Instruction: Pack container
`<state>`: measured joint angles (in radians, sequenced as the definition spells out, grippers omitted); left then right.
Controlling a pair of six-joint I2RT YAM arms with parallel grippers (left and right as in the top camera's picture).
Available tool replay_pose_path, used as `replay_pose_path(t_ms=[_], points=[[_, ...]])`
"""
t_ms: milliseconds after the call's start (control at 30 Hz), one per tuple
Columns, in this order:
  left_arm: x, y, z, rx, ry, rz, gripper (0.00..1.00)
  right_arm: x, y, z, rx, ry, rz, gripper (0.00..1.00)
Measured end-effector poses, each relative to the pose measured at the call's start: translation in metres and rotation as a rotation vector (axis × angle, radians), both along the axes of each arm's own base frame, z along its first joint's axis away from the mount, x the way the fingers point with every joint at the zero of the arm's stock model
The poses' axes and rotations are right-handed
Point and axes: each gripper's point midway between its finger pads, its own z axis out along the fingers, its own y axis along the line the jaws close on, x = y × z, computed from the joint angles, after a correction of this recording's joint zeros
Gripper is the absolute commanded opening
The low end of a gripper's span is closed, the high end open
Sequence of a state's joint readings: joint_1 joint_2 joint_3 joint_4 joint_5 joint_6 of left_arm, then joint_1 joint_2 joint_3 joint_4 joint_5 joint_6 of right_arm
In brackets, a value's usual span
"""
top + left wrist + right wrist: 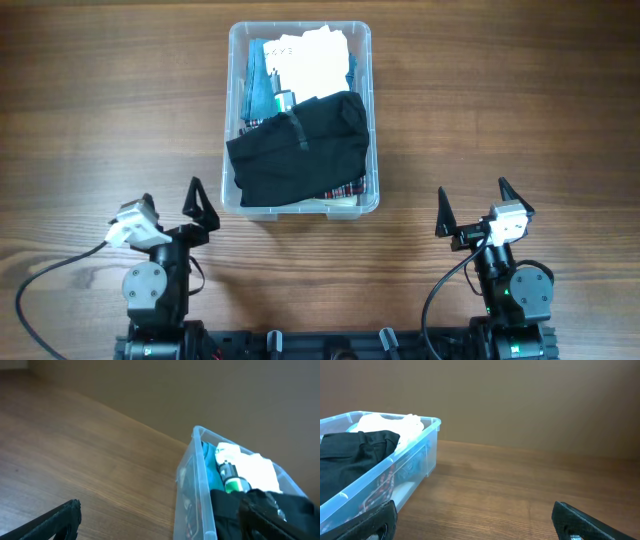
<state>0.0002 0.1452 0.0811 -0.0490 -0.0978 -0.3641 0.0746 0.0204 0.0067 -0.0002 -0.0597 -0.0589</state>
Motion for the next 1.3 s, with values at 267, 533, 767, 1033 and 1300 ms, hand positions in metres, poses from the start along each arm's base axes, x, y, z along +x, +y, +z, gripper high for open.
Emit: replay_pose_path(t_ms=[267, 533, 767, 1033, 1300], points=[[0.000, -0.006, -0.012, 0.083, 0.012, -0.048, 1.00, 0.000, 0.000, 0.000, 0.000, 0.000, -0.002, 1.00], [-0.002, -0.012, -0.023, 0.156, 0.029, -0.092, 1.00, 0.000, -0.001, 0.000, 0.000, 0.000, -0.003, 1.00], [-0.003, -0.023, -0.018, 0.268, 0.006, -0.162, 1.00, 0.000, -0.001, 0.000, 0.000, 0.000, -0.003, 1.00], [-0.004, -0.026, -0.009, 0.319, -0.033, -0.178, 1.00, 0.000, -0.001, 0.000, 0.000, 0.000, -0.003, 1.00], [-0.004, -0.027, -0.009, 0.322, -0.033, -0.183, 1.00, 0.000, -0.001, 0.000, 0.000, 0.000, -0.003, 1.00]])
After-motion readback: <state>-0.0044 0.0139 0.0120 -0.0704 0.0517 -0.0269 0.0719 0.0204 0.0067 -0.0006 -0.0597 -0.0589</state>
